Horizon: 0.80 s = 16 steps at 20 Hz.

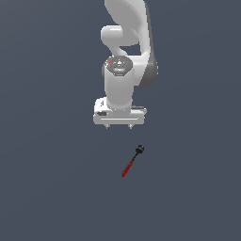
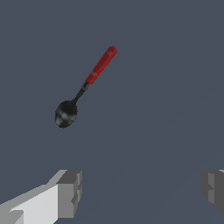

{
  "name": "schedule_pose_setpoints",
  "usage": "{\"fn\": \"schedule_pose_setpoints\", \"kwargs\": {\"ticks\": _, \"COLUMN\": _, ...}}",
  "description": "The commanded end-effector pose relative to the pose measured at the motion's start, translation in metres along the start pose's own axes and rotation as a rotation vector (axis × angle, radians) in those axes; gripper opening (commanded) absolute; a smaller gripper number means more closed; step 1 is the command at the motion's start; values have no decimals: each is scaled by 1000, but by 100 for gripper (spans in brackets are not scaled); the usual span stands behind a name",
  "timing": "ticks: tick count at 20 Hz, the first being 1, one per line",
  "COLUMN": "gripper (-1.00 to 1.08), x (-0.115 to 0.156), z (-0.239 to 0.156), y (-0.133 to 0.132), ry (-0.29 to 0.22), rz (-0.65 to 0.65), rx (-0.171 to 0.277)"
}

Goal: Pick up the object and move it to a goal position.

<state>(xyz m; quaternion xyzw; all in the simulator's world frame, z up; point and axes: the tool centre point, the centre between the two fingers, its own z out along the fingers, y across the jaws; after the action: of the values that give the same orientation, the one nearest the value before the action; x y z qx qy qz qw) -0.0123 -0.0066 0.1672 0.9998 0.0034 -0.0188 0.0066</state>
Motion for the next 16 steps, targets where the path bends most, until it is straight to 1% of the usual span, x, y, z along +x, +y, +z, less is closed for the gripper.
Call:
{"fn": "schedule_pose_setpoints", "kwargs": {"ticks": 1, "gripper": 100, "x": 0, "z": 0, "y": 0, "ry": 0, "rz": 0, "rx": 0}}
{"fn": "schedule_pose_setpoints", "kwargs": {"ticks": 4, "gripper": 100, "x": -1, "z": 2, "y": -6, "ry": -6, "rz": -1, "rx": 4}}
{"fn": "schedule_pose_setpoints", "kwargs": {"ticks": 9, "gripper": 100, "x": -7, "z": 7, "y": -30, "ry": -30, "rz": -10, "rx": 20}}
{"fn": "schedule_pose_setpoints", "kwargs": {"ticks": 16, "gripper": 100, "x": -5, "z": 8, "y": -31, "ry": -31, "rz": -3, "rx": 21}}
